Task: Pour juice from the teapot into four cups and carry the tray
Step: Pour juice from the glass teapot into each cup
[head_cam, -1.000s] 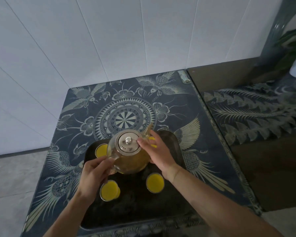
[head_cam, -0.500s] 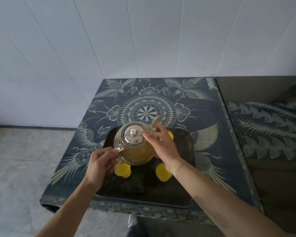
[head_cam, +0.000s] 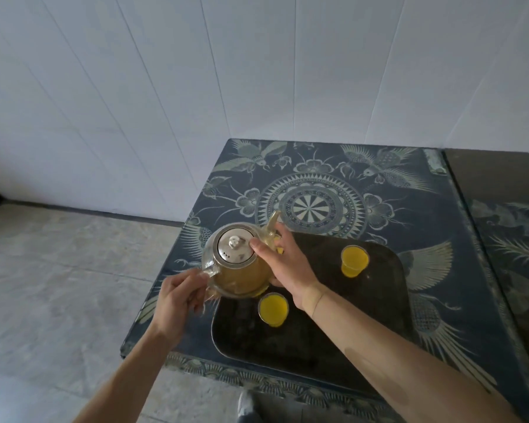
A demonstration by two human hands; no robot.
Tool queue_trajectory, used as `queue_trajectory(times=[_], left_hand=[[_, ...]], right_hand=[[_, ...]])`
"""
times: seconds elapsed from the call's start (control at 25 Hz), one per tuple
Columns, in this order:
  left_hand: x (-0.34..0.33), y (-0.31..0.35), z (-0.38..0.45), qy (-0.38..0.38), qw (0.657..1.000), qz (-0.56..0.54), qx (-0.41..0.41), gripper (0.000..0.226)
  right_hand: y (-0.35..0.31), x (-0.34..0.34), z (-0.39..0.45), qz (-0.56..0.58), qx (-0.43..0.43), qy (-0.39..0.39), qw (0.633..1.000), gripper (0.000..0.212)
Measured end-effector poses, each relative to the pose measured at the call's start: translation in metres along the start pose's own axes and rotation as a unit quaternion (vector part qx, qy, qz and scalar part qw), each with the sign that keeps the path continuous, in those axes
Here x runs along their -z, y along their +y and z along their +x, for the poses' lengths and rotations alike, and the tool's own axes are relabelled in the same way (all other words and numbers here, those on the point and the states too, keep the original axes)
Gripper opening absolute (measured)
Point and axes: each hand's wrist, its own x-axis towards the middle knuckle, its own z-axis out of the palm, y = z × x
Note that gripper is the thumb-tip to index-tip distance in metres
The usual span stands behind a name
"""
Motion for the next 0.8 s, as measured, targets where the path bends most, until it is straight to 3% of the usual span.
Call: queue_trajectory(times=[0.44,0.8], left_hand=[[0.092,-0.017,0.034,0.055,0.998,0.024,0.022,0.04],[0.128,-0.049,0.049,0.074,0.994,0.025,0.076,0.038]], right_hand=[[0.002,-0.093,0.076,-0.04,-0.056,-0.039,0.997,0.085],[0.027,-0.138,0.122,-0.055,-0.113,-0.078,0.989,0.081]])
